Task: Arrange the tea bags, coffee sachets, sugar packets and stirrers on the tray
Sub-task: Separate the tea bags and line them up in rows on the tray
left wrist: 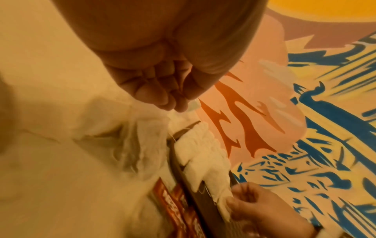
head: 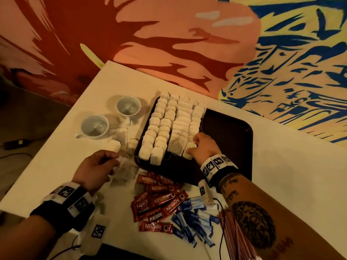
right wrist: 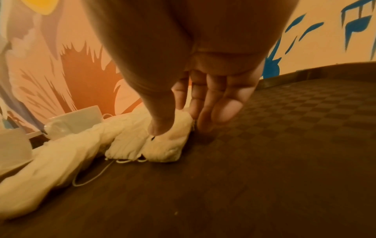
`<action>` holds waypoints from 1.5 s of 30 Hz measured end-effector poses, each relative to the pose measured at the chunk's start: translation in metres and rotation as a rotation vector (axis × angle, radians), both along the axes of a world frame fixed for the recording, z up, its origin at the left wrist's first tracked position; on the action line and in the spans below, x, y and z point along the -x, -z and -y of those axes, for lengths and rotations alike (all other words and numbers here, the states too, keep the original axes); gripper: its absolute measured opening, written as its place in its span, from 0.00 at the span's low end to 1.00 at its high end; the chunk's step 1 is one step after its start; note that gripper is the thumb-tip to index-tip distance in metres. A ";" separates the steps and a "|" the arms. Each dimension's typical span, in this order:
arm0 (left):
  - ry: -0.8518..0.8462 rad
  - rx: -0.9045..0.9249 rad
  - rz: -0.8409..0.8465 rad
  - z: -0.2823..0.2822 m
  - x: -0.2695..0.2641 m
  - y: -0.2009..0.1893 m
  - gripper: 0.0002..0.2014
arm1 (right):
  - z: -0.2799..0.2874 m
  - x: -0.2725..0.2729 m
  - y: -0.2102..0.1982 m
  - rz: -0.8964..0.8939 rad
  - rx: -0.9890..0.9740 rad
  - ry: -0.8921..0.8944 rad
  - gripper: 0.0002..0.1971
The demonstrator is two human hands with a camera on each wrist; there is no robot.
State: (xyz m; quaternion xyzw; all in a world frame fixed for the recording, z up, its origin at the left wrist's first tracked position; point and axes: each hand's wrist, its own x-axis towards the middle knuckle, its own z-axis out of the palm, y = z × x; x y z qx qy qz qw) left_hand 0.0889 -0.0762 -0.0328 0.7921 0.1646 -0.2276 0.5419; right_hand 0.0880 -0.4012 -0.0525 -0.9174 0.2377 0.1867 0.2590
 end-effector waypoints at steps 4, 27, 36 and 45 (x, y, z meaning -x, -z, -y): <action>-0.097 -0.146 0.055 -0.037 0.005 0.007 0.06 | -0.017 0.028 -0.002 0.062 0.014 0.023 0.16; 0.190 -0.504 0.130 -0.032 0.038 0.040 0.17 | -0.034 0.077 0.021 0.052 -0.045 0.028 0.19; 0.427 -0.680 0.153 -0.012 0.019 0.063 0.42 | -0.034 0.080 0.020 0.055 -0.055 0.013 0.18; 0.579 -0.652 0.139 -0.025 -0.001 0.055 0.23 | -0.034 0.084 0.015 0.030 -0.076 0.002 0.20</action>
